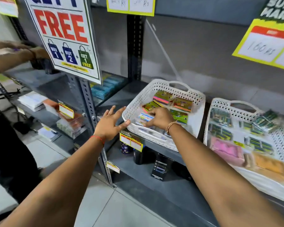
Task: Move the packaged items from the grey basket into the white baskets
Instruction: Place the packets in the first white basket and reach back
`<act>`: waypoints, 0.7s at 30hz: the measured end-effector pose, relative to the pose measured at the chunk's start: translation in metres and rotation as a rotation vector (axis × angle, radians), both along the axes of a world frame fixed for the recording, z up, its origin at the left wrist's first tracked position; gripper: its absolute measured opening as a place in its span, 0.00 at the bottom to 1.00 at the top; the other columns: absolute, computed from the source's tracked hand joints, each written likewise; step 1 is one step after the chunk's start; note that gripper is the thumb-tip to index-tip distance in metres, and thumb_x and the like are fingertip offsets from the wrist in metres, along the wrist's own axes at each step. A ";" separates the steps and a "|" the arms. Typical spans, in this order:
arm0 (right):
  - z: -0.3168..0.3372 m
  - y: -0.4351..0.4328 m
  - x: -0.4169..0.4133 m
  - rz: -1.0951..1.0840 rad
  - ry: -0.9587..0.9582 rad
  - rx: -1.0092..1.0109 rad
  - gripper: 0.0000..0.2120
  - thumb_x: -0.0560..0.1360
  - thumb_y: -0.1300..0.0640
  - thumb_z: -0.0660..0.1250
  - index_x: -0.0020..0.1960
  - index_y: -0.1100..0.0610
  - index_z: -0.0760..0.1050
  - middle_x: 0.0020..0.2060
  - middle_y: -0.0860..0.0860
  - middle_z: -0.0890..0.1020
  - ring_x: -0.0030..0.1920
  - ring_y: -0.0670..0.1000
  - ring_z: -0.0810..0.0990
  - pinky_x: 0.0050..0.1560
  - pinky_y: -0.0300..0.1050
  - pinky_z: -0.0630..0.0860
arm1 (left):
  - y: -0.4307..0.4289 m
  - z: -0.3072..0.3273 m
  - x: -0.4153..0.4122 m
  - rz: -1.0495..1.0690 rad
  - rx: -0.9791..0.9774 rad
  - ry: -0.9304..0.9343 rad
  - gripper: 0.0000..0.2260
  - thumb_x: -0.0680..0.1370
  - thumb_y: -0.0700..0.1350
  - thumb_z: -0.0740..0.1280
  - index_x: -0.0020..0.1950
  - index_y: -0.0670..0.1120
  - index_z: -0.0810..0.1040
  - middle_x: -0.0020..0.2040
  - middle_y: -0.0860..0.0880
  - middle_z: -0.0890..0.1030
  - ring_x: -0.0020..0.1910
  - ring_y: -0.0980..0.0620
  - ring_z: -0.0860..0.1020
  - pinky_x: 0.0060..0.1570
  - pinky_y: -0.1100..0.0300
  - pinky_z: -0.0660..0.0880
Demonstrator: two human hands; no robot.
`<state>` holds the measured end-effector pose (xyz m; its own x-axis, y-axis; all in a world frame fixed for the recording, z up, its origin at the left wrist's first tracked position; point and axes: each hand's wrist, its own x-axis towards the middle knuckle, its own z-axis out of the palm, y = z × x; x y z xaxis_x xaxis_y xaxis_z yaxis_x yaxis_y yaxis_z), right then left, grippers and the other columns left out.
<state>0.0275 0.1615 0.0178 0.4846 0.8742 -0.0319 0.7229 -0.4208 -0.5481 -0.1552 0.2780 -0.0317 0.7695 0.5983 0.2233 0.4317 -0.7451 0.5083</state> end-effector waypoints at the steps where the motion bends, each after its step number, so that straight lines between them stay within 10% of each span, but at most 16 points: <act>1: 0.000 0.001 0.000 0.008 -0.006 -0.007 0.28 0.62 0.53 0.79 0.59 0.61 0.78 0.58 0.56 0.82 0.57 0.54 0.79 0.59 0.44 0.74 | -0.001 0.001 0.000 0.000 0.006 -0.008 0.37 0.68 0.70 0.50 0.74 0.53 0.56 0.75 0.45 0.60 0.75 0.49 0.47 0.72 0.52 0.44; 13: -0.001 -0.015 0.004 0.037 0.003 0.130 0.31 0.69 0.50 0.73 0.68 0.60 0.69 0.66 0.57 0.73 0.66 0.56 0.71 0.68 0.49 0.68 | 0.002 0.011 -0.005 0.004 0.056 0.043 0.42 0.66 0.74 0.48 0.74 0.50 0.57 0.75 0.44 0.60 0.75 0.46 0.48 0.72 0.48 0.42; 21: 0.021 -0.108 0.044 -0.095 -0.188 0.400 0.30 0.70 0.53 0.71 0.68 0.61 0.67 0.66 0.58 0.73 0.68 0.57 0.69 0.68 0.44 0.63 | -0.098 0.042 0.063 -0.055 0.324 -0.242 0.39 0.74 0.69 0.48 0.66 0.37 0.69 0.54 0.38 0.80 0.58 0.41 0.76 0.70 0.52 0.49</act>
<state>0.0715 0.0530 0.0386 0.5283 0.7513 0.3954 0.7937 -0.2718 -0.5441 -0.0923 0.1799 0.0106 0.7007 0.4265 0.5719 0.2836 -0.9021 0.3253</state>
